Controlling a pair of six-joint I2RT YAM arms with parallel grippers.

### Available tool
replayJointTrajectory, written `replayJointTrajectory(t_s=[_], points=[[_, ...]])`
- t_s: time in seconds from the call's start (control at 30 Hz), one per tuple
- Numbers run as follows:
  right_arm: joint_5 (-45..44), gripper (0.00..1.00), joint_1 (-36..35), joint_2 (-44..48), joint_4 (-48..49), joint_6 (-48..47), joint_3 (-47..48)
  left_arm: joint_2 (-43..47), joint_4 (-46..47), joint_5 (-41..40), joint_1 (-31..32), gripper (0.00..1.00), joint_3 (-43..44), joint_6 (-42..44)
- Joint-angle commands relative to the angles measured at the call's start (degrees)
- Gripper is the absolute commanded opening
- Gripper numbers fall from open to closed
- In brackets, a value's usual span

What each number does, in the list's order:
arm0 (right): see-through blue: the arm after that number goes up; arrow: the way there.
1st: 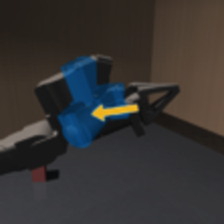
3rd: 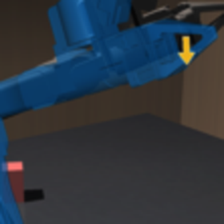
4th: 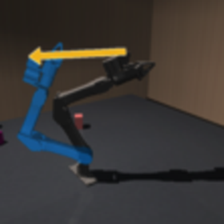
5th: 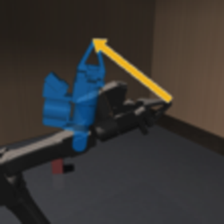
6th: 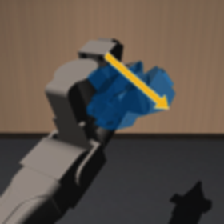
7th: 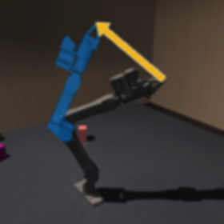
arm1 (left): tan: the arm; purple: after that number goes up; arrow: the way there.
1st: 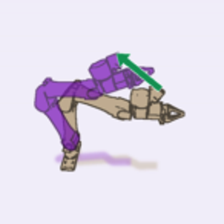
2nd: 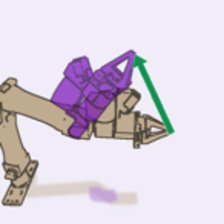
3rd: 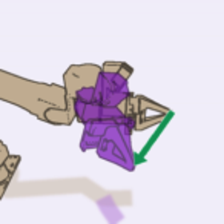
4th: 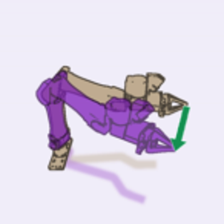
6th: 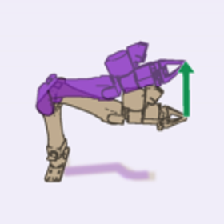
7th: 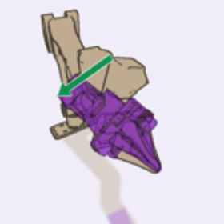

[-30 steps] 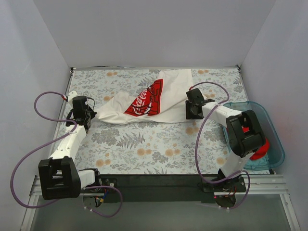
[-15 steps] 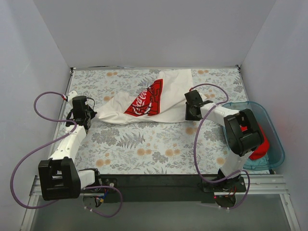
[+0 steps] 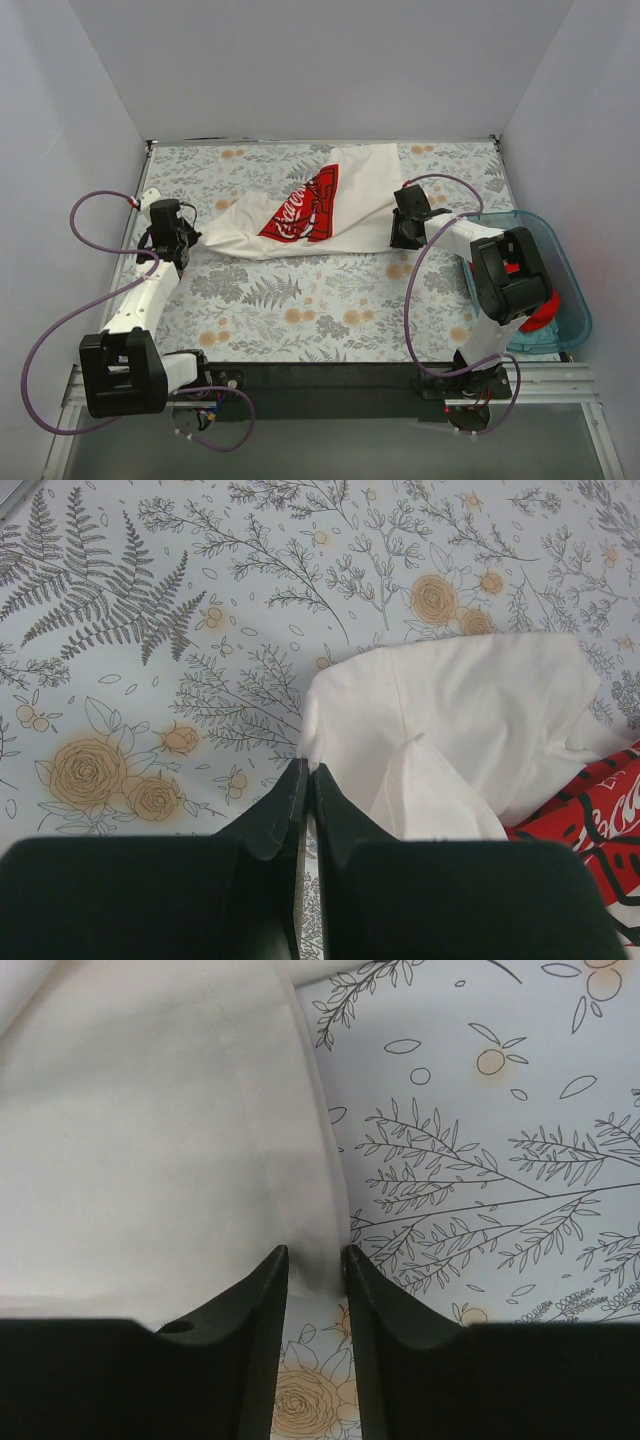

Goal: Fold and stack the t-shirts
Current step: Flatten the tshirt out

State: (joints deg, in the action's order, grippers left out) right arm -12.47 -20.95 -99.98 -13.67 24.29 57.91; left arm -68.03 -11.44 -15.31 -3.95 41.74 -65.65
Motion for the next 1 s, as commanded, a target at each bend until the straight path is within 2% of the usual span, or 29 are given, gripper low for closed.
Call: replayJointTrajectory(t_s=[0.0,0.13,0.53,0.63,0.7,0.83,0.97], points=[[-0.3,0.38,0.9,-2.4,-5.8,0.1,-3.3,0.8,1.2,-0.2,0.2,0.00,0.1,0.1],[-1.7,0.44,0.9,-1.8,-6.9,0.4,-3.4,0.4,1.3,-0.4,0.2,0.00,0.0,0.3],[-4.1,0.44,1.0,-1.9,-9.6,-0.5,-3.4,0.9,1.3,-0.2,0.2,0.00,0.2,0.3],[-2.7,0.39,0.9,-2.9,-9.7,-0.9,-3.2,1.1,1.3,0.2,0.2,0.00,0.2,0.3],[-1.9,0.30,0.9,-3.4,-9.5,-1.2,-3.0,1.1,1.4,0.1,0.2,0.00,0.2,0.3],[-1.2,0.21,1.0,-4.1,-9.4,-1.6,-2.5,0.8,1.5,0.2,0.2,0.00,-0.1,0.1],[-0.6,0.01,0.9,-4.3,-9.5,-2.6,-1.1,-0.6,1.8,0.0,0.2,0.00,0.2,-0.1]])
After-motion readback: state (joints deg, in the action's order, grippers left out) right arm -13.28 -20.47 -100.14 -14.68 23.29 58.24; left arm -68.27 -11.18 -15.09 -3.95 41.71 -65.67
